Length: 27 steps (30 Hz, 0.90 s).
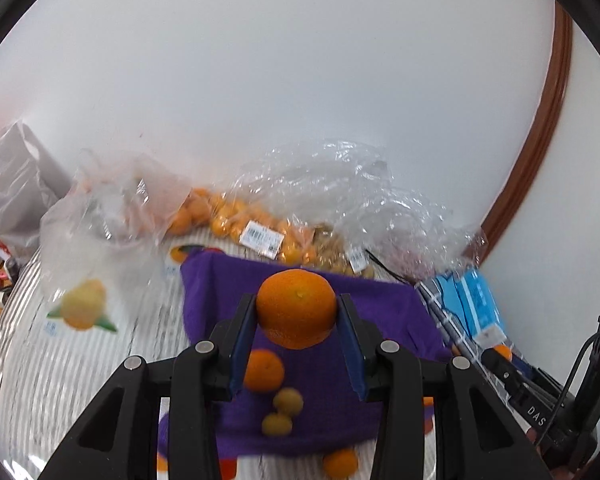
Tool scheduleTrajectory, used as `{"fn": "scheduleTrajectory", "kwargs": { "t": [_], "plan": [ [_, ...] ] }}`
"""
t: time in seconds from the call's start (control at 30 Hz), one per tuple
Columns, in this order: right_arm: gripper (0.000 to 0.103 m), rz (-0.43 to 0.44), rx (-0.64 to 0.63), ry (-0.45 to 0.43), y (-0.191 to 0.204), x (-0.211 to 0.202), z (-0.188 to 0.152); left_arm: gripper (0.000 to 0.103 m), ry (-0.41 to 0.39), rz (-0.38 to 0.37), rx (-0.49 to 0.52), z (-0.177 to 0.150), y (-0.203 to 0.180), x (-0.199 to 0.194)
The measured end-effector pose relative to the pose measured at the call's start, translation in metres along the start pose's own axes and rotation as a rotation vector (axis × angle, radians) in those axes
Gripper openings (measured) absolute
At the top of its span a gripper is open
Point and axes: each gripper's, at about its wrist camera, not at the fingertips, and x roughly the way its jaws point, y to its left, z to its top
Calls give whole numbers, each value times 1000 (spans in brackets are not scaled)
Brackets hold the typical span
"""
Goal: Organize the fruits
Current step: 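Lift the orange with the right gripper while the left grasps and lifts another orange, then carry both oranges over the towel and open both grippers to release them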
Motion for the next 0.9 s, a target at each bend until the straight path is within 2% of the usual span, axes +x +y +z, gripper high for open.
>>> {"fn": "scheduleTrajectory", "kwargs": {
  "t": [0.2, 0.37, 0.63, 0.9],
  "plan": [
    [40, 17, 19, 0, -4, 29, 13, 38, 6, 32, -15, 3, 10, 30],
    [40, 20, 24, 3, -11, 50, 11, 38, 40, 14, -38, -7, 28, 53],
    [40, 26, 87, -1, -37, 63, 11, 38, 35, 12, -93, -6, 49, 62],
    [40, 56, 27, 68, -17, 92, -2, 38, 67, -21, -95, -11, 48, 71]
  ]
}}
